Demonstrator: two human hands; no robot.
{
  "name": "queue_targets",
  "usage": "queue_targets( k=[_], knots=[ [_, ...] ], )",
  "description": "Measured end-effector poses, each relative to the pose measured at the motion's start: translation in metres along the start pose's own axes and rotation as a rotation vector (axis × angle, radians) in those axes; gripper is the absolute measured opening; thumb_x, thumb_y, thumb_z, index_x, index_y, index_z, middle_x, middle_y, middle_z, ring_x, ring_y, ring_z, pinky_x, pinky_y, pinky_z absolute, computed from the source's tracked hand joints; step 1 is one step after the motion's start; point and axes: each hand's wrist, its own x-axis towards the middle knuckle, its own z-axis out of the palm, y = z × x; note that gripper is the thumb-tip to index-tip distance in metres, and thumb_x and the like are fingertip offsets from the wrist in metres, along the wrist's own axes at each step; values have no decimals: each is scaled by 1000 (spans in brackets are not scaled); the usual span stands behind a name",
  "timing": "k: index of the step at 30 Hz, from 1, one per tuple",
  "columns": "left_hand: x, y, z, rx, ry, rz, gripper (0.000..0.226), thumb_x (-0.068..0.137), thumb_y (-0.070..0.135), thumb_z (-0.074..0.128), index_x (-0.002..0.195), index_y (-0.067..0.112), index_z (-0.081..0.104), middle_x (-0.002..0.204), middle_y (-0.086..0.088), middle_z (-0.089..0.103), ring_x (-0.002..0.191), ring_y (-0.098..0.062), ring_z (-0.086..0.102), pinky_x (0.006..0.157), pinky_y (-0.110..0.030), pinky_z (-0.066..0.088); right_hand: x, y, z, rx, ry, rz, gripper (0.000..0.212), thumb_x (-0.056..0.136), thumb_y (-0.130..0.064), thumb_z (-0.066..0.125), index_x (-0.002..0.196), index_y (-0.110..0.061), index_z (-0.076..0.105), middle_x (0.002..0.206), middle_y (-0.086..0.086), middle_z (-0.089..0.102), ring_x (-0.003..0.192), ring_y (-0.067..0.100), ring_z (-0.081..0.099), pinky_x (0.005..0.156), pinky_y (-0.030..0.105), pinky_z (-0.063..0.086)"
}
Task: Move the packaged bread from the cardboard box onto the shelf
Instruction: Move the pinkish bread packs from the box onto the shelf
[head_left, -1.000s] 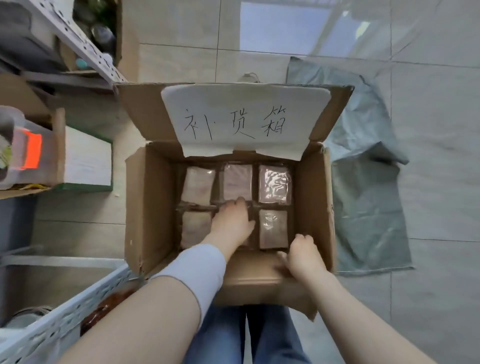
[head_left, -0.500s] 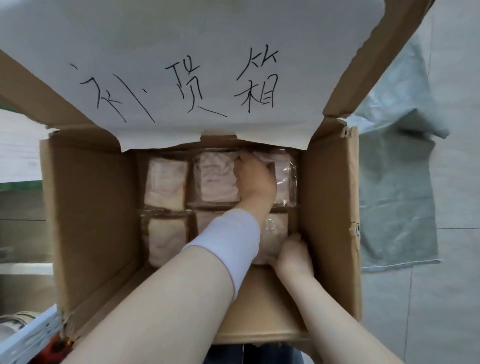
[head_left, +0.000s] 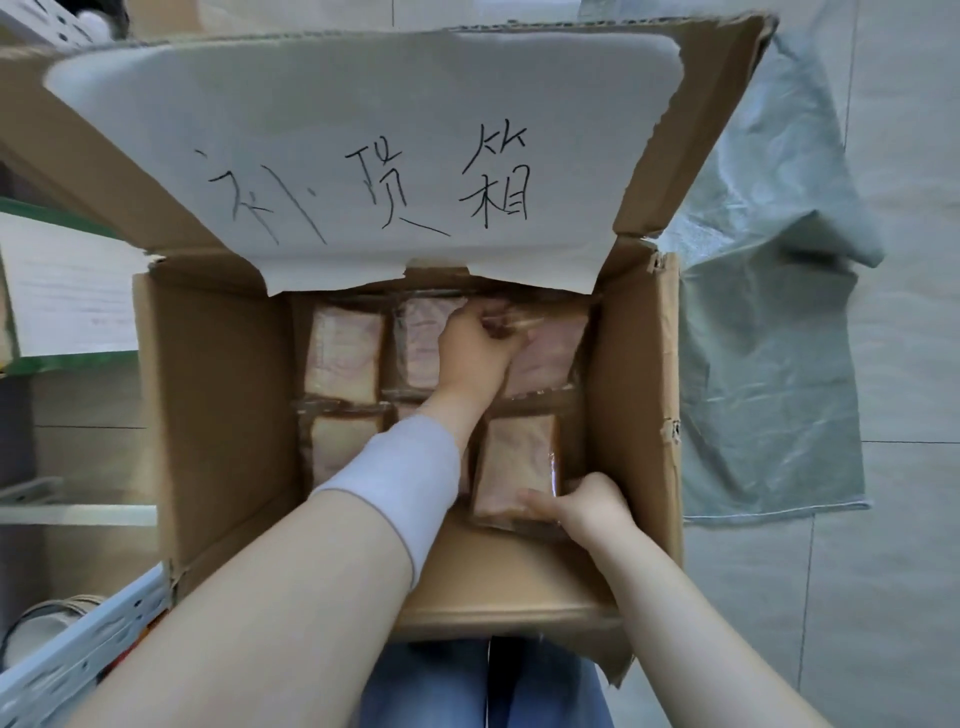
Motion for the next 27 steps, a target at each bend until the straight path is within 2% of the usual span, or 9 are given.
queue_targets(
  k=[4, 7, 9, 11, 13, 16, 20, 24, 27],
  knots=[
    [-36, 6, -32, -79, 57, 82, 29, 72, 14, 76, 92, 21, 57, 103, -1, 60, 88, -4, 53, 69, -5, 36, -32, 0, -11, 107, 23, -21, 58, 67, -42, 79, 107, -2, 65, 94, 8, 67, 86, 24, 64, 84, 33, 49],
    [-74, 12, -69, -172, 128, 97, 30, 72, 14, 76, 91, 21, 55, 89, 11, 60, 79, 7, 52, 64, 2, 38, -68, 3, -23, 224, 33, -47, 57, 68, -35, 81, 110, -3, 62, 104, 10, 70, 88, 27, 69, 89, 32, 50],
    [-106, 17, -96, -222, 182, 107, 29, 72, 12, 76, 93, 19, 56, 84, 16, 59, 79, 7, 54, 64, 2, 40, -98, 6, -31, 233, 43, -95, 51, 68, -31, 82, 103, 1, 64, 104, 15, 70, 91, 32, 68, 93, 39, 51],
    [-142, 23, -124, -264, 269, 113, 29, 73, 12, 76, 96, 18, 59, 87, 13, 61, 81, 4, 56, 65, 1, 41, -132, 12, -38, 224, 47, -155, 33, 68, -27, 82, 85, -4, 66, 94, 14, 69, 77, 27, 66, 86, 39, 52],
    [-183, 27, -152, -303, 366, 104, 29, 74, 16, 75, 99, 19, 60, 93, 8, 62, 82, 5, 56, 64, 2, 41, -167, 19, -43, 198, 59, -229, 26, 68, -24, 82, 81, -8, 66, 91, 13, 69, 75, 26, 65, 85, 39, 55],
    [-252, 31, -188, -373, 484, 87, 30, 76, 28, 73, 102, 24, 58, 99, 10, 61, 84, 6, 55, 61, -3, 42, -219, 36, -47, 146, 77, -346, 35, 66, -24, 83, 93, -8, 68, 97, 11, 70, 91, 29, 67, 89, 43, 54],
    [-360, 28, -239, -424, 687, 152, 30, 75, 36, 73, 99, 29, 57, 92, 16, 62, 82, 7, 57, 59, -4, 45, -286, 58, -39, 111, 41, -542, 48, 63, -27, 84, 103, -6, 67, 98, 8, 69, 91, 25, 67, 87, 43, 55],
    [-472, 20, -292, -504, 854, 276, 24, 67, 39, 76, 85, 34, 60, 82, 19, 64, 75, 8, 60, 68, -10, 47, -359, 78, -16, 56, -35, -743, 26, 64, -28, 82, 84, -18, 69, 85, -2, 70, 77, 14, 70, 67, 27, 59],
    [-557, 13, -329, -542, 954, 320, 30, 60, 45, 75, 82, 32, 62, 78, 16, 67, 73, 4, 62, 70, -16, 51, -421, 89, 11, -1, -126, -886, 21, 65, -25, 80, 81, -19, 69, 79, -2, 71, 66, 9, 71, 56, 18, 57]
  ],
)
